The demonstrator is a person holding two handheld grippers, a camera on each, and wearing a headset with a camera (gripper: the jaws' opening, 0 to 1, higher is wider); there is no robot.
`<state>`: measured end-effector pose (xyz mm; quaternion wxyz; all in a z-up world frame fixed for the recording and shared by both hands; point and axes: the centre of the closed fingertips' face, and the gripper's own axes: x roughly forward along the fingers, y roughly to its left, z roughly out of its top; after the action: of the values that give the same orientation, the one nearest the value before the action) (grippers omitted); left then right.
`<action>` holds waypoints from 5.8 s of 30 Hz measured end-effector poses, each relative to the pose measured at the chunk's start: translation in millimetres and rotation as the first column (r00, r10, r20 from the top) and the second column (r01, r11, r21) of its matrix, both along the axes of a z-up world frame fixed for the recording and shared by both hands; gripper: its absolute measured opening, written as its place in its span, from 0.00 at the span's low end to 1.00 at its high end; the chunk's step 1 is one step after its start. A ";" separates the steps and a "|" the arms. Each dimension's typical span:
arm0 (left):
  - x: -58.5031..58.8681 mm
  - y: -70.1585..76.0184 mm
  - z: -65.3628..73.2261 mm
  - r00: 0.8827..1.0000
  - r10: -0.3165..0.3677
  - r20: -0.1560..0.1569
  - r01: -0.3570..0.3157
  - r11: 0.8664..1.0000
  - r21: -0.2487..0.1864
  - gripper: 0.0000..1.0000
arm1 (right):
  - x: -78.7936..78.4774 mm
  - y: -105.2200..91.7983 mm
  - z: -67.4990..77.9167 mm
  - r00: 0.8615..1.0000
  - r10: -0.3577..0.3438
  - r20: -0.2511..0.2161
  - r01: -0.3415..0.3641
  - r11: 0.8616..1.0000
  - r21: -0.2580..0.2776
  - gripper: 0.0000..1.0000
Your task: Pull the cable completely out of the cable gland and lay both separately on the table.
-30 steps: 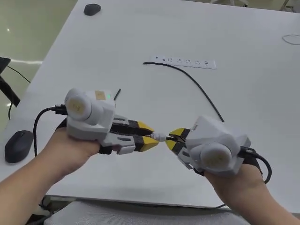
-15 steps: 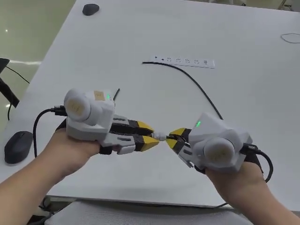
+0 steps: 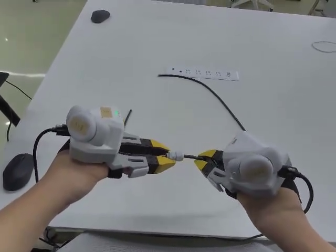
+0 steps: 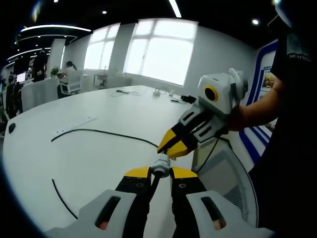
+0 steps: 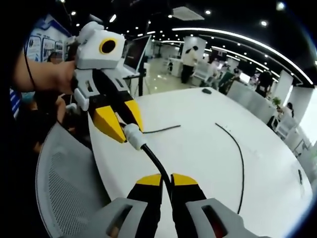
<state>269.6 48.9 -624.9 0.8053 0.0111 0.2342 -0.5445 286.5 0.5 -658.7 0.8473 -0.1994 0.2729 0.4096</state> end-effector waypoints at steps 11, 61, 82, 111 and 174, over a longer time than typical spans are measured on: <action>1.9 -2.1 3.8 1.000 0.012 -0.003 -0.012 1.000 -0.018 0.15 | 6.0 -21.8 -15.2 0.983 -0.141 -0.121 0.154 0.983 0.101 0.01; -1.9 -0.5 -4.7 0.999 0.035 -0.023 -0.035 0.999 0.003 0.15 | -5.0 -3.5 13.3 0.998 0.056 0.007 -0.056 0.998 0.000 0.17; -0.4 -3.1 -5.7 0.999 0.027 -0.029 -0.027 1.000 -0.007 0.15 | -13.2 33.9 12.6 0.956 0.283 0.079 -0.264 0.945 -0.192 0.05; 7.6 -3.7 -5.2 0.999 0.033 -0.019 -0.033 0.999 -0.012 0.15 | -2.3 21.4 6.1 0.990 0.140 0.024 -0.137 0.984 -0.110 0.00; 8.6 2.0 -2.8 0.997 0.076 -0.020 -0.076 0.997 -0.017 0.15 | -0.9 -56.0 -49.6 0.953 -0.226 -0.201 0.230 0.973 -0.001 0.02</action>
<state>278.2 50.9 -627.7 0.8231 -0.0101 0.2374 -0.5157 285.6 -55.6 -708.2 0.8595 -0.1148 0.3729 0.3301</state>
